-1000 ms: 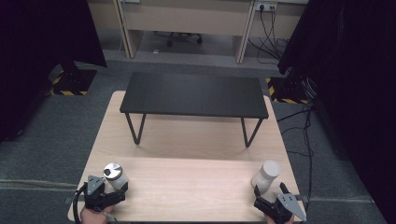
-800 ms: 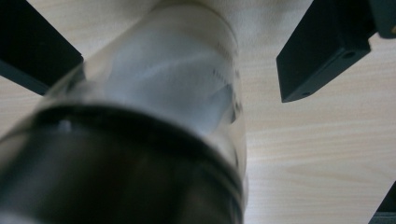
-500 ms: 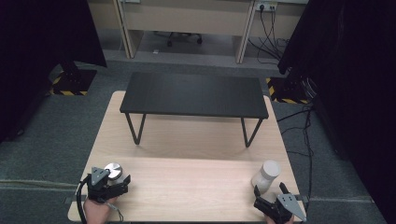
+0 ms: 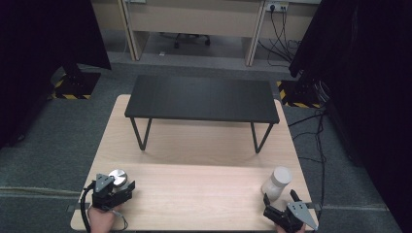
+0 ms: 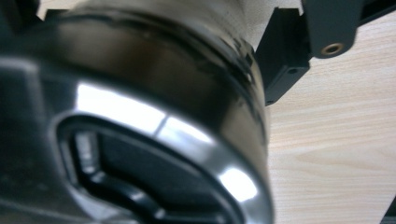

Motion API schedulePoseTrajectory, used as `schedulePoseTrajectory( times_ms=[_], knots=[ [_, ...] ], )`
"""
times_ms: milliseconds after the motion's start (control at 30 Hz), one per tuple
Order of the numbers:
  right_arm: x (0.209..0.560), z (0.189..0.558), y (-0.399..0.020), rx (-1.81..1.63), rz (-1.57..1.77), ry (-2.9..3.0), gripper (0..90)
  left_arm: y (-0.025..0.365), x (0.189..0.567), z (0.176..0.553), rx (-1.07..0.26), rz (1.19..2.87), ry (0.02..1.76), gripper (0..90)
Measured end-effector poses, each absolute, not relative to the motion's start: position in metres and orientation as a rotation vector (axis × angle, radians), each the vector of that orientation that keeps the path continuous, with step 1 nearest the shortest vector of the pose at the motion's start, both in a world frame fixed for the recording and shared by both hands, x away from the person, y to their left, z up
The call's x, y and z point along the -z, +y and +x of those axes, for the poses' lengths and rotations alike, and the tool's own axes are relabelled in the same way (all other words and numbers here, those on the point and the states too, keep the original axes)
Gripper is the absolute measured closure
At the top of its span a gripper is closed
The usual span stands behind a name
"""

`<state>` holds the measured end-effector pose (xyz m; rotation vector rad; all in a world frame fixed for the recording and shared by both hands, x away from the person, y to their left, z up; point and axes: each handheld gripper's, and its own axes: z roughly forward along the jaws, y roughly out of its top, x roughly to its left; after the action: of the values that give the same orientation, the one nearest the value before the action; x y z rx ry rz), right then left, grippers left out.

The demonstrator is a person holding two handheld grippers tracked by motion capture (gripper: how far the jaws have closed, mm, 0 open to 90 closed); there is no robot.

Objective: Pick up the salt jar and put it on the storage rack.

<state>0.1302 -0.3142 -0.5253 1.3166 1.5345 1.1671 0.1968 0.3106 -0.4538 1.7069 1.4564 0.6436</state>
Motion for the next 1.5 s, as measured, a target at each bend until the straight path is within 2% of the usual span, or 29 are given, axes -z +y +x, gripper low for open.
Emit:
schedulePoseTrajectory(
  times_ms=[133, 733, 1500],
  knots=[
    [0.525, 0.13, -0.315, -1.17, 1.314, 1.54, 0.3, 0.308, 0.454, 0.196, -0.667, 1.716, 1.445, 28.4],
    [0.525, 0.13, -0.314, -1.165, 1.318, 1.538, 0.3, 0.311, 0.443, 0.197, -0.647, 1.733, 1.436, 30.1],
    [0.526, 0.13, -0.315, -1.18, 1.314, 1.531, 0.3, 0.295, 0.377, 0.223, -0.642, 1.713, 1.371, 30.8]
  ],
)
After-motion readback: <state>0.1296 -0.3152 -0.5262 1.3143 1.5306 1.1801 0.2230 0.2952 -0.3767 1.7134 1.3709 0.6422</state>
